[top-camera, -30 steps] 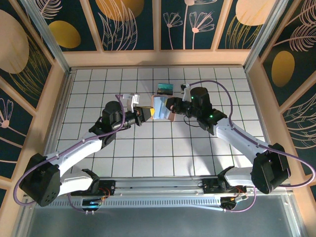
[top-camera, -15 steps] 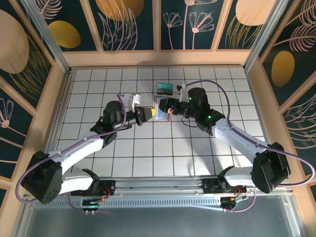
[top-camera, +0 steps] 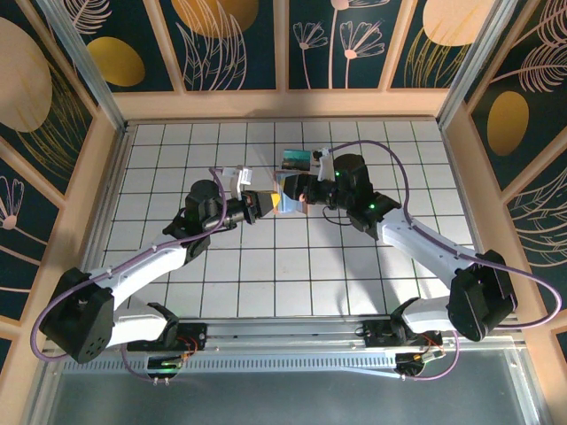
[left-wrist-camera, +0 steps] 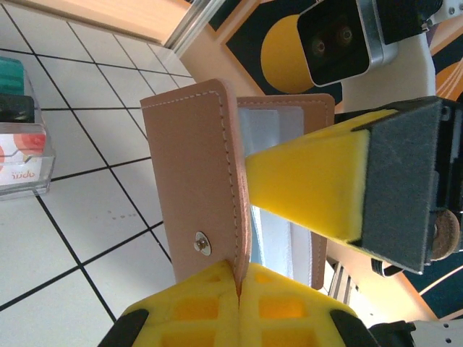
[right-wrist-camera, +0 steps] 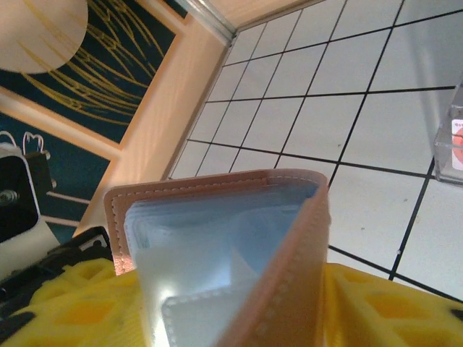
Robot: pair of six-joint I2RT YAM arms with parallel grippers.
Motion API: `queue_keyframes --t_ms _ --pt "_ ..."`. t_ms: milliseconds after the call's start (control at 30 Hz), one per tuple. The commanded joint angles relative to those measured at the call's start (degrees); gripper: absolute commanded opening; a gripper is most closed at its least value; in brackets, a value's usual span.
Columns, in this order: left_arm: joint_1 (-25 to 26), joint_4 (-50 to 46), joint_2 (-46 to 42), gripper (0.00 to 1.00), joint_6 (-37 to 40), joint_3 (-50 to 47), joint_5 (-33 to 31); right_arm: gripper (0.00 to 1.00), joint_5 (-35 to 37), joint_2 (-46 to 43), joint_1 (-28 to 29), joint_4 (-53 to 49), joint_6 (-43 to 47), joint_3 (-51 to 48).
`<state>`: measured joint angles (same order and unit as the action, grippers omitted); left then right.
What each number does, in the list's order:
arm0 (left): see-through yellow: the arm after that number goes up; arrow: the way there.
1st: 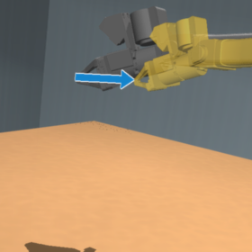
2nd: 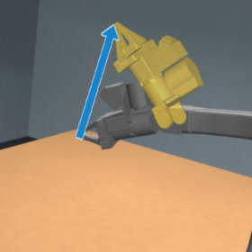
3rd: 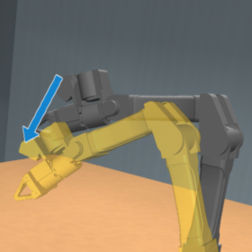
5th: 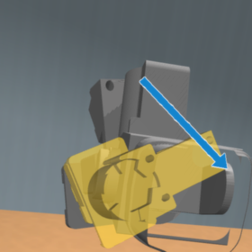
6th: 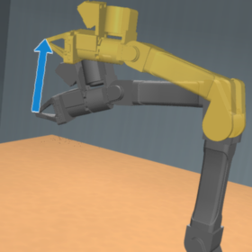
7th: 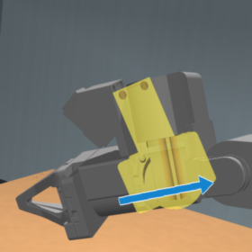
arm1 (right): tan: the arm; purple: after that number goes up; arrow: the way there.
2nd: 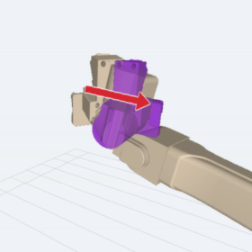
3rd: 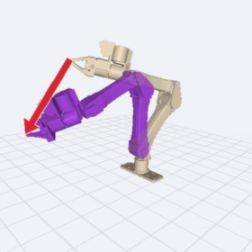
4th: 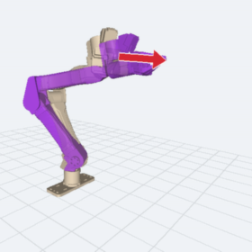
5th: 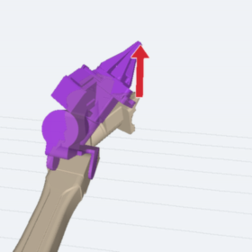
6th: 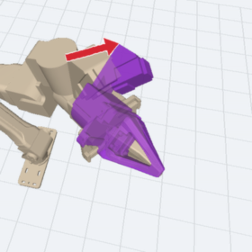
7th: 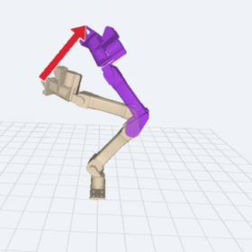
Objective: Take the credit cards out of the card holder
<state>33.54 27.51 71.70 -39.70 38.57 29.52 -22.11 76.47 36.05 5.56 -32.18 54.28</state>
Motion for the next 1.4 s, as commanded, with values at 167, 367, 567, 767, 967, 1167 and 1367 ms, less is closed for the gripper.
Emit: queue_keyframes --t_ms 167,367,567,767,967,1167,1367 --pt "0.6 4.2 -1.0 0.0 0.0 0.7 2.7 0.43 0.4 0.0 1.3 -0.8 0.7 2.0" --pt "0.5 3.0 -1.7 0.0 0.2 0.5 1.0 0.47 1.7 -0.9 1.0 -1.3 0.5 1.5" --pt "0.6 2.4 -2.1 0.0 0.3 0.5 -0.1 0.31 2.5 -2.3 0.7 -0.8 0.2 0.3" --pt "0.6 2.3 -0.8 0.24 -0.3 0.7 0.2 0.21 1.7 -3.0 0.7 -0.3 0.1 0.0" --pt "0.5 2.8 0.8 0.48 -0.6 1.8 1.5 0.16 1.2 -3.0 0.8 0.2 -0.3 0.0" --pt "0.6 0.0 1.5 0.47 1.2 2.9 -0.8 0.16 0.5 -3.2 0.8 0.2 -0.3 0.0" --pt "0.6 -2.9 1.7 0.21 3.3 4.0 -3.6 0.25 0.9 -3.4 0.7 -0.9 0.1 0.0"
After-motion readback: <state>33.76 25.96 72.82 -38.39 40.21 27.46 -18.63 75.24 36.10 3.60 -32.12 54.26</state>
